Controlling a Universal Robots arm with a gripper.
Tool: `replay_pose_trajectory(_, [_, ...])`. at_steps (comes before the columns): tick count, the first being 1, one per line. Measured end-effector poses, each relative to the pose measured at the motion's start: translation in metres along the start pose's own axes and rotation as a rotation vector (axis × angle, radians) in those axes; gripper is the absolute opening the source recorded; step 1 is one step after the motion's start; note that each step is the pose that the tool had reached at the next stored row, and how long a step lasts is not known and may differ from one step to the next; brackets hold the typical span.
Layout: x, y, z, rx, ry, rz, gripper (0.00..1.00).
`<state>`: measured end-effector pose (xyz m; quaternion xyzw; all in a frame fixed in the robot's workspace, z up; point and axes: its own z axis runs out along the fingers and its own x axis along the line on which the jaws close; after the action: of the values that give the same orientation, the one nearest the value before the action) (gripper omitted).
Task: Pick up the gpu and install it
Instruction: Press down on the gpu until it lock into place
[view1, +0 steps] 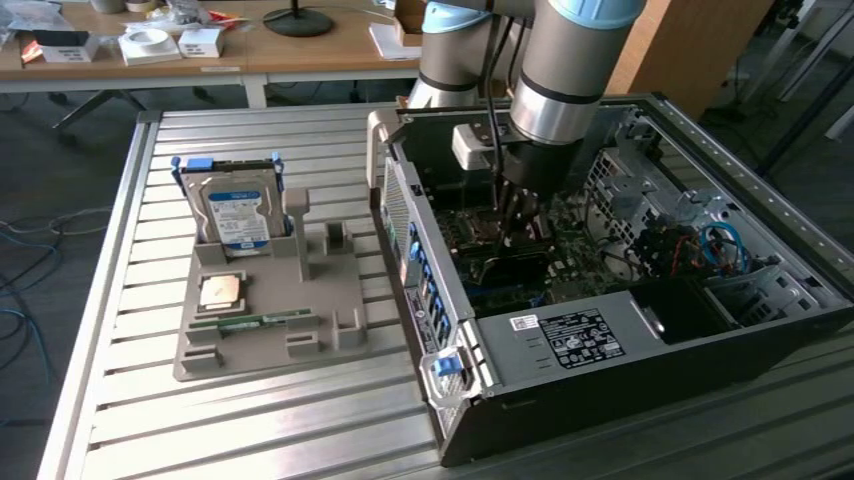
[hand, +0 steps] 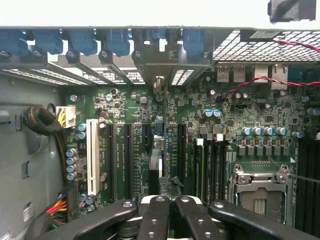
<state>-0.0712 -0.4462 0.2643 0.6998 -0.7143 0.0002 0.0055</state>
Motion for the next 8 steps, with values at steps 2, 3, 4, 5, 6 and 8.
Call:
replay_pose_trajectory(2, [0.0001, 0.0, 0.0006, -0.0002, 0.0005, 0.0, 0.11])
replay_pose_trajectory(3, [0.0001, 0.0, 0.0006, -0.0002, 0.0005, 0.0, 0.11])
replay_pose_trajectory(4, [0.0001, 0.0, 0.0006, -0.0002, 0.0005, 0.0, 0.11])
replay_pose_trajectory(5, [0.0001, 0.0, 0.0006, -0.0002, 0.0005, 0.0, 0.11])
replay_pose_trajectory(6, [0.0001, 0.0001, 0.0007, -0.0002, 0.0005, 0.0, 0.11])
replay_pose_trajectory(8, [0.0001, 0.0003, 0.0013, -0.0002, 0.0007, 0.0, 0.11])
